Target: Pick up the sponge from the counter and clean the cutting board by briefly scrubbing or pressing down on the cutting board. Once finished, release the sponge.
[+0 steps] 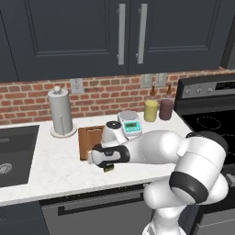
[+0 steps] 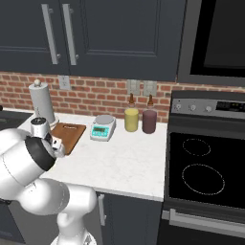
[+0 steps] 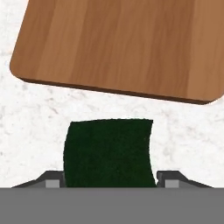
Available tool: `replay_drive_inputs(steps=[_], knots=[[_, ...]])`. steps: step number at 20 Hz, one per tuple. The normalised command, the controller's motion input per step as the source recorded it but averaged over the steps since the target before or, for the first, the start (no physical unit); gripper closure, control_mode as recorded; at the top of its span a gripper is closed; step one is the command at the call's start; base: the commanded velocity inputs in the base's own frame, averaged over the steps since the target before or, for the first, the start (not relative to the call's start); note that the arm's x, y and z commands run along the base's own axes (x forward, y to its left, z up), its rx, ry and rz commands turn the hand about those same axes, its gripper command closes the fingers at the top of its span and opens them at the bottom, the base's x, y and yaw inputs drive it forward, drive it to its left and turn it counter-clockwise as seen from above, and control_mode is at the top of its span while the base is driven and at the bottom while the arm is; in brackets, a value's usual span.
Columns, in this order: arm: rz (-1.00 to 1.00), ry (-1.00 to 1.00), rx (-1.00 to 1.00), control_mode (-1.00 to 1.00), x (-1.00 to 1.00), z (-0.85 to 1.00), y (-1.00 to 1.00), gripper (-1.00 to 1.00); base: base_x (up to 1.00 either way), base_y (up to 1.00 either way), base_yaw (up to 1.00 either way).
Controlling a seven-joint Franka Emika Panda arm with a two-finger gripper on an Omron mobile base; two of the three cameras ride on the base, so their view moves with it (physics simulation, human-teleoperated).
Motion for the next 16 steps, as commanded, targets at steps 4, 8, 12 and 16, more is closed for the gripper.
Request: replay_drive_inputs(steps=[4,8,12,16], knots=[[0.02,0.00,0.00,-1.00,0.33,0.60,0.49,1.00,0.00,0.00,0.00],[0.00,0.00,0.01,-1.00,0.67,0.39,0.56,1.00,0.00,0.00,0.00],[0.00,0.00,0.09,-1.00,0.62,0.08,0.56,1.00,0.00,0.00,0.00],[0.00,0.00,0.00,-1.00,0.15,0.00,0.50,1.00,0.00,0.00,0.00]])
